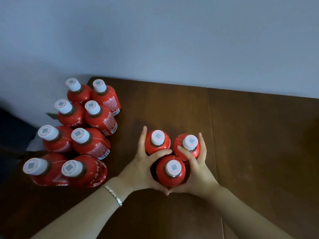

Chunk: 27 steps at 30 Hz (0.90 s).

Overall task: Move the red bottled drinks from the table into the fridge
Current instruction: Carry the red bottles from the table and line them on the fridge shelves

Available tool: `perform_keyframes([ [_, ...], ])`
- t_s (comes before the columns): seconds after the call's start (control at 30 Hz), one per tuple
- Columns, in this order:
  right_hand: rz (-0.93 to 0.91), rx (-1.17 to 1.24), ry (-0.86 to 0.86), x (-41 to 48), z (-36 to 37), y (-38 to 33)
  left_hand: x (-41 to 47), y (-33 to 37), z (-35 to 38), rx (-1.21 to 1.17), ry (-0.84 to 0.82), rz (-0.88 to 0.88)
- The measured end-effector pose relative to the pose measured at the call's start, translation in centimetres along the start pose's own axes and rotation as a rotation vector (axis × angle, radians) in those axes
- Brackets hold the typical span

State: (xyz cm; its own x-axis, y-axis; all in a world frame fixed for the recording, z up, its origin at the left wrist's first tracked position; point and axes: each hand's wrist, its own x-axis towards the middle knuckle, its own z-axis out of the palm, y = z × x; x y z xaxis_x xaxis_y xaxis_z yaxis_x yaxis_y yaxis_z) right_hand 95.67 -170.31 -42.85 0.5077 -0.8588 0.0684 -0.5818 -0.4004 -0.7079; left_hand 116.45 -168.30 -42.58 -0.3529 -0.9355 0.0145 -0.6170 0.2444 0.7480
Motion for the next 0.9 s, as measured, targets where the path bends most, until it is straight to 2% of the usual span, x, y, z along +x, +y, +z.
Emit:
perform_keyframes([
  [0.17,-0.032,0.022,0.054,0.4,0.6,0.6,0.6,-1.2,1.3,-0.079,0.126,0.095],
  [0.3,0.064,0.072,0.010,0.8,0.6,-0.1,0.9,-0.9,1.3,-0.053,0.121,0.059],
  [0.47,0.188,0.196,-0.044,-0.8,-0.6,-1.7,0.5,1.2,0.8,-0.159,0.040,0.000],
  [0.6,0.213,0.242,-0.031,-4.4,-2.9,-3.7,-0.4,4.8,1.2,-0.172,-0.031,0.021],
  [0.73,0.214,0.200,0.083,-8.4,-6.7,-5.8,-0.5,10.2,1.5,-0.150,-0.106,0.072],
  [0.9,0.217,0.091,0.299,-17.7,-14.0,-8.5,-0.4,21.7,3.5,-0.128,-0.237,0.231],
])
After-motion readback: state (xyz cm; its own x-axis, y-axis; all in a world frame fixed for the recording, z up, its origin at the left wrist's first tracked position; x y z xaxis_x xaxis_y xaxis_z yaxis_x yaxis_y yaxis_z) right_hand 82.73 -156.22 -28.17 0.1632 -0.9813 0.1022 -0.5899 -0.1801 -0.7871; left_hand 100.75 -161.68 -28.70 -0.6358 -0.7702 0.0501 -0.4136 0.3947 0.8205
